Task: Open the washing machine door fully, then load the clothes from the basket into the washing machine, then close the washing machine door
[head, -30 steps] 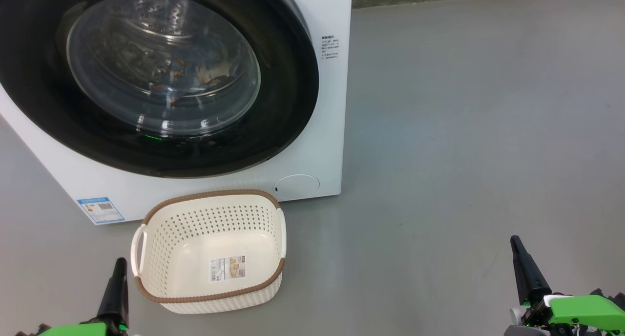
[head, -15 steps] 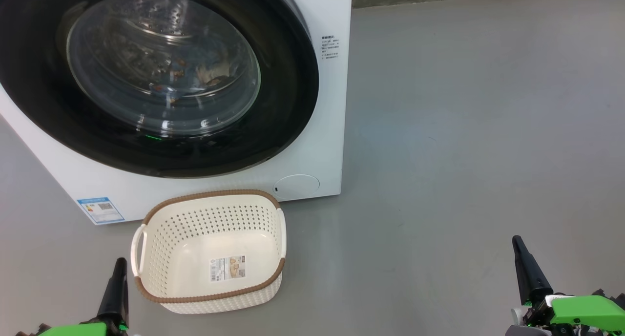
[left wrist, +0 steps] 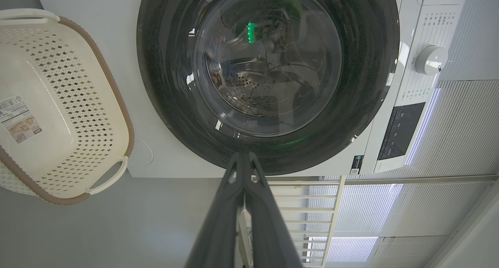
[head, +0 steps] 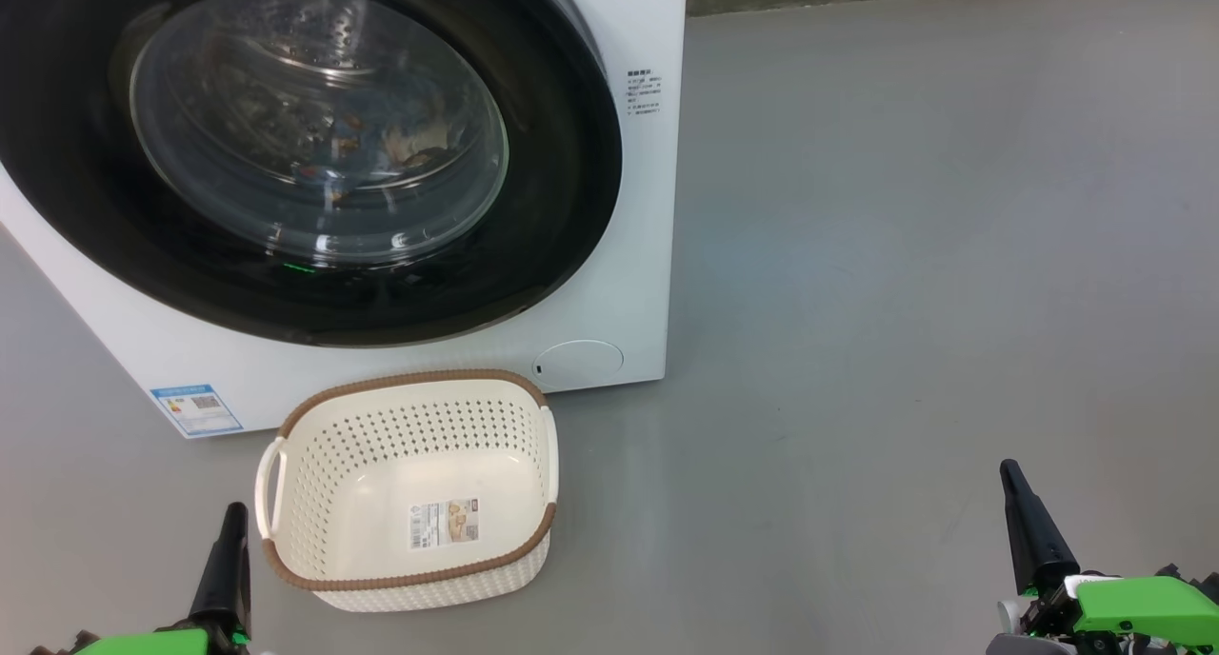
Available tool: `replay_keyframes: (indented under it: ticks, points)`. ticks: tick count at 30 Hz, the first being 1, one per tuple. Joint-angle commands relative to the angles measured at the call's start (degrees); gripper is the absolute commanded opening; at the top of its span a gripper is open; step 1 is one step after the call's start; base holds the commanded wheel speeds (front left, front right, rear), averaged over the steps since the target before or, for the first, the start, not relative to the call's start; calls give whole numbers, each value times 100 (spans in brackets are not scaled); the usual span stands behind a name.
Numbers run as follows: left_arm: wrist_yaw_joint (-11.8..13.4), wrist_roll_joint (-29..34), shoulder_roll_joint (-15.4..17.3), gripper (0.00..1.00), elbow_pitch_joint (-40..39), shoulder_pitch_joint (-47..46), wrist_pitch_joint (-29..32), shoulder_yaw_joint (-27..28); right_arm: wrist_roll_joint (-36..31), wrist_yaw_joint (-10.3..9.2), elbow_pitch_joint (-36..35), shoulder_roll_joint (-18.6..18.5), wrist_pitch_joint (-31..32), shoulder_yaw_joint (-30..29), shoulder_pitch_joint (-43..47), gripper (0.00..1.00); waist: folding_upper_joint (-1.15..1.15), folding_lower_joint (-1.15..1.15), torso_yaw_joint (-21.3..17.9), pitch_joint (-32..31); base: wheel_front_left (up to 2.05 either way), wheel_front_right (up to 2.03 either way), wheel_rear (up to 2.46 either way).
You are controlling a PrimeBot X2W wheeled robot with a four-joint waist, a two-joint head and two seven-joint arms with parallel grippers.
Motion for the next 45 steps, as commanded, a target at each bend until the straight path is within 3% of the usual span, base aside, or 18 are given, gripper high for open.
replay_keyframes:
  ticks: [1, 45]
  points:
    - [-18, -20, 115, 0, -104, -216, 17, 181, -44, -8, -140, -14, 30, 138, -229, 0, 0, 0, 0, 0, 0, 0, 0]
    - [-18, -21, 115, 0, -104, -216, 16, 181, -59, -8, -139, -3, 44, 121, -230, 0, 0, 0, 0, 0, 0, 0, 0]
